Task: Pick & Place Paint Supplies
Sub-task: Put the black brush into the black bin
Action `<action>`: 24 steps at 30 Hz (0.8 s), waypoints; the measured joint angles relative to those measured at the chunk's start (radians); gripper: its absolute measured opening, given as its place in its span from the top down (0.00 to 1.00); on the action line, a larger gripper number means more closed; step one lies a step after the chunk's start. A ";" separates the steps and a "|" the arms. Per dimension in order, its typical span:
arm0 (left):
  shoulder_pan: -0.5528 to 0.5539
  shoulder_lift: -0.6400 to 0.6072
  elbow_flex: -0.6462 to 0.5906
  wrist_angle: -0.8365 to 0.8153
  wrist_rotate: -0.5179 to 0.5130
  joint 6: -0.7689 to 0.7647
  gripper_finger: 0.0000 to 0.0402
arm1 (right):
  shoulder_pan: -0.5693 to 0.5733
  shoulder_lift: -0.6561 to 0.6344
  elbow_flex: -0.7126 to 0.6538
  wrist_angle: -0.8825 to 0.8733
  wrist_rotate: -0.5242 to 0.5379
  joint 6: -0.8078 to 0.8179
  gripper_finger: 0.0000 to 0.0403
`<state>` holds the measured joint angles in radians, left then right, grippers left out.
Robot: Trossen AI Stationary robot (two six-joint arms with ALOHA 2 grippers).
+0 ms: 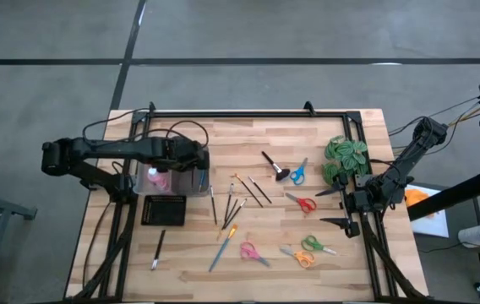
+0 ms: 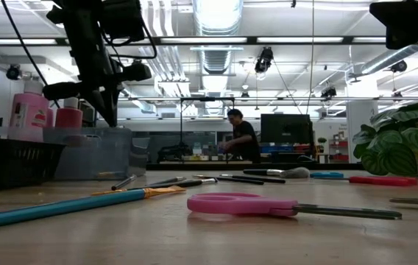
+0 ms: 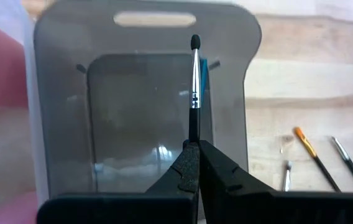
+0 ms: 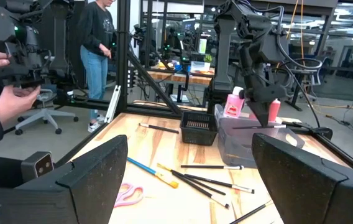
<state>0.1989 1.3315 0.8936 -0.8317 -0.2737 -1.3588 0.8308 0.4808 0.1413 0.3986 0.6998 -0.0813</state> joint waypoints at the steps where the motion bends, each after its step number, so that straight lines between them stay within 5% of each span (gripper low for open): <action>1: 0.000 0.000 0.000 0.000 -0.004 -0.006 0.99 | 0.000 0.000 0.000 0.000 0.000 0.000 0.15; 13: -0.014 0.003 -0.048 0.059 -0.013 0.014 0.99 | 0.000 0.000 0.000 0.000 0.000 0.000 0.15; 24: -0.013 0.009 -0.172 0.167 0.085 -0.041 0.99 | 0.000 0.000 0.000 0.000 0.000 0.002 0.15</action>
<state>0.1858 1.3402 0.7219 -0.6649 -0.1887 -1.3996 0.8310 0.4812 0.1413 0.3986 0.6998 -0.0796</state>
